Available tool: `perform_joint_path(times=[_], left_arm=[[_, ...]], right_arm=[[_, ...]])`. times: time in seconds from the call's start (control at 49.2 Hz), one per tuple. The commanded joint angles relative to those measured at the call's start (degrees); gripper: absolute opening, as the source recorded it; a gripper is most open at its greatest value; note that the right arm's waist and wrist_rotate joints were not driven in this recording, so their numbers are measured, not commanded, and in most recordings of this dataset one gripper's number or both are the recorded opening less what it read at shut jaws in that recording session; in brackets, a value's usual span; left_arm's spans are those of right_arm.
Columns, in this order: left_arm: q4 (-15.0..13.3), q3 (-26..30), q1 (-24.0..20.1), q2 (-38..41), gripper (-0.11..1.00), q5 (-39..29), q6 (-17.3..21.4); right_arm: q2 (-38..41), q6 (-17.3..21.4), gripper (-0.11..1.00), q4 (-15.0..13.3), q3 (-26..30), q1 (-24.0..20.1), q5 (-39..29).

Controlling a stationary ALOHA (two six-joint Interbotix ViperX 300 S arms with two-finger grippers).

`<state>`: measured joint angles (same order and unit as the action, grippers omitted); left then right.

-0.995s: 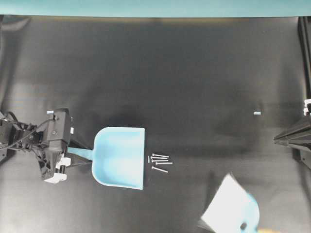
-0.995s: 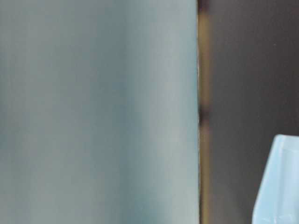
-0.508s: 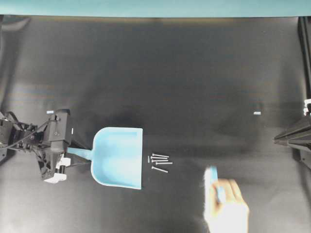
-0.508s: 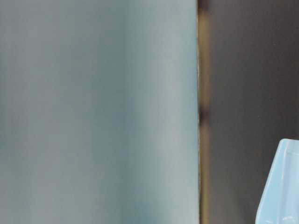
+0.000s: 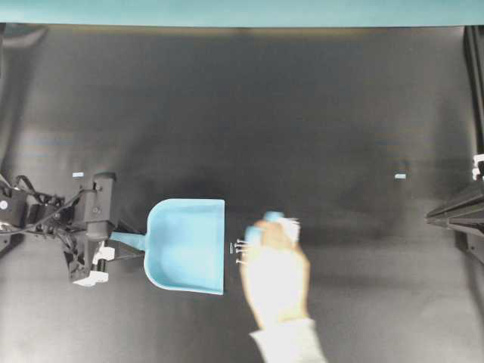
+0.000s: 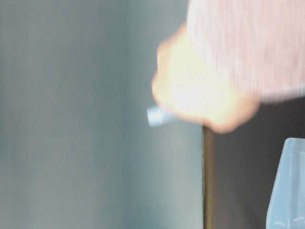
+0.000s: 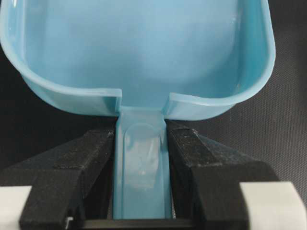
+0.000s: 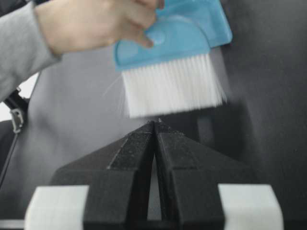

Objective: Hold the dustpan with the left arm, while a human hand uses a hand brush to gather screws into the dustpan.
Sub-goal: 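Keep the dustpan still with the left gripper while screws are brushed in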

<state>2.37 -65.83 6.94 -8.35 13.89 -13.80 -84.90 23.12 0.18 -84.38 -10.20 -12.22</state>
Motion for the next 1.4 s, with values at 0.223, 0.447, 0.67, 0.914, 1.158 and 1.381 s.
perform_joint_path(times=[0.223,0.447,0.67,0.914,1.158,1.381], left_arm=[[0.18,0.7,0.0,0.35,0.3,0.26,0.0],[0.18,0.53,0.0,0.35,0.3,0.35,0.0],[0.18,0.0,-0.09,0.35,0.3,0.53,0.0],[0.18,-0.18,-0.44,0.53,0.3,0.79,0.79],[0.18,0.09,-0.62,1.32,0.3,1.41,0.97],[0.26,-0.18,-0.62,2.46,0.3,3.78,1.05]], right_arm=[[0.26,0.09,0.0,0.09,0.26,0.0,0.53],[0.26,0.09,0.0,0.09,0.26,0.0,0.53],[0.26,0.09,0.0,0.09,0.26,0.0,0.53],[0.26,0.0,0.0,0.09,0.26,0.0,0.53],[0.26,0.0,0.0,0.09,0.26,0.0,0.53],[0.26,0.09,0.0,0.09,0.26,0.0,0.53]])
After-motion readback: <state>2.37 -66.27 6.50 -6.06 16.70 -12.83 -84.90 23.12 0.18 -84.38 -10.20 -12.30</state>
